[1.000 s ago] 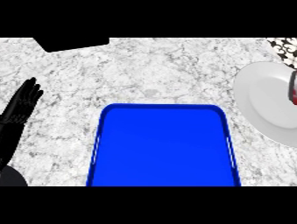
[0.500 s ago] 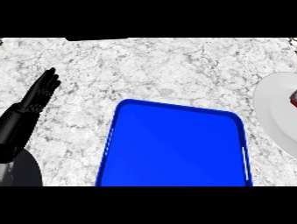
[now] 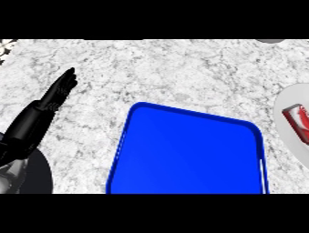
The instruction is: Pick the can from the tray and place it in the plate
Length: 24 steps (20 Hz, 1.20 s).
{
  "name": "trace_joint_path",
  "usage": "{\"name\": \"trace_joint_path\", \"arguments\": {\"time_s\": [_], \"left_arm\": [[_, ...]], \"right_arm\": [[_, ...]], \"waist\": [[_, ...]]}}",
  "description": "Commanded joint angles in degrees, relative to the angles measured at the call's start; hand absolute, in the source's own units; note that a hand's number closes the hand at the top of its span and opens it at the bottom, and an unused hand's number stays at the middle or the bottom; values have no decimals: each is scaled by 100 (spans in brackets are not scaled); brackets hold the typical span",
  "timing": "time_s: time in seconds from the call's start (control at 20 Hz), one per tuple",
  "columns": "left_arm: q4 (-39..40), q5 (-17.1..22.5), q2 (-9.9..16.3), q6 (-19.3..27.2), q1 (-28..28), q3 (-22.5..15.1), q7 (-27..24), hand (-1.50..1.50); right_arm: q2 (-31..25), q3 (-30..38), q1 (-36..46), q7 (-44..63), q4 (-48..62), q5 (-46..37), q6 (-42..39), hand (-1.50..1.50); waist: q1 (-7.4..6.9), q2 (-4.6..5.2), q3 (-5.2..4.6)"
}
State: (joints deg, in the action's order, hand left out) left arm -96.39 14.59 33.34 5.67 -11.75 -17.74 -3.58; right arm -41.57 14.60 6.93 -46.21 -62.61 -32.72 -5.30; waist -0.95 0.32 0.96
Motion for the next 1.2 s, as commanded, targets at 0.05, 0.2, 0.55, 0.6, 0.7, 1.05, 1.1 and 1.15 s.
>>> {"name": "trace_joint_path", "arguments": {"time_s": [0.05, 0.2, 0.55, 0.6, 0.7, 1.05, 1.1, 1.15], "left_arm": [[408, -3, -276, -44, -35, 51, -163, 0], [464, 169, -124, -216, -61, 257, -310, 0], [236, 54, -145, 32, 58, -13, -234, 0], [387, 159, 12, -88, 86, 139, -265, 0], [155, 221, 23, 18, -33, 150, -19, 0], [164, 203, -82, 42, 4, 34, 2, 0], [384, 179, -71, 1, -8, 137, -242, 0], [299, 188, -44, -8, 15, 80, -136, 0]], "right_arm": [[-30, 261, 655, -1349, 1622, 258, 70, -150], [113, 230, 911, -1750, 1907, 359, -39, -150], [-223, 304, 1000, -1693, 2100, 1551, -2283, -150], [-241, 303, 1022, -1642, 2171, 1716, -2504, -150], [-214, 210, 938, -1416, 2230, 2001, -2951, -150], [-866, 293, 958, -1027, 2619, 3063, -4243, -150], [-951, 247, 1082, -945, 2533, 3162, -4366, -150], [-1151, 324, 1116, -813, 2642, 3330, -4531, -150]], "waist": [[-21, 23, -78], [-2, 5, -85], [74, -15, -89], [66, -4, -89], [79, -28, -83], [87, 1, -64], [86, 19, -77], [57, 19, -65]]}}
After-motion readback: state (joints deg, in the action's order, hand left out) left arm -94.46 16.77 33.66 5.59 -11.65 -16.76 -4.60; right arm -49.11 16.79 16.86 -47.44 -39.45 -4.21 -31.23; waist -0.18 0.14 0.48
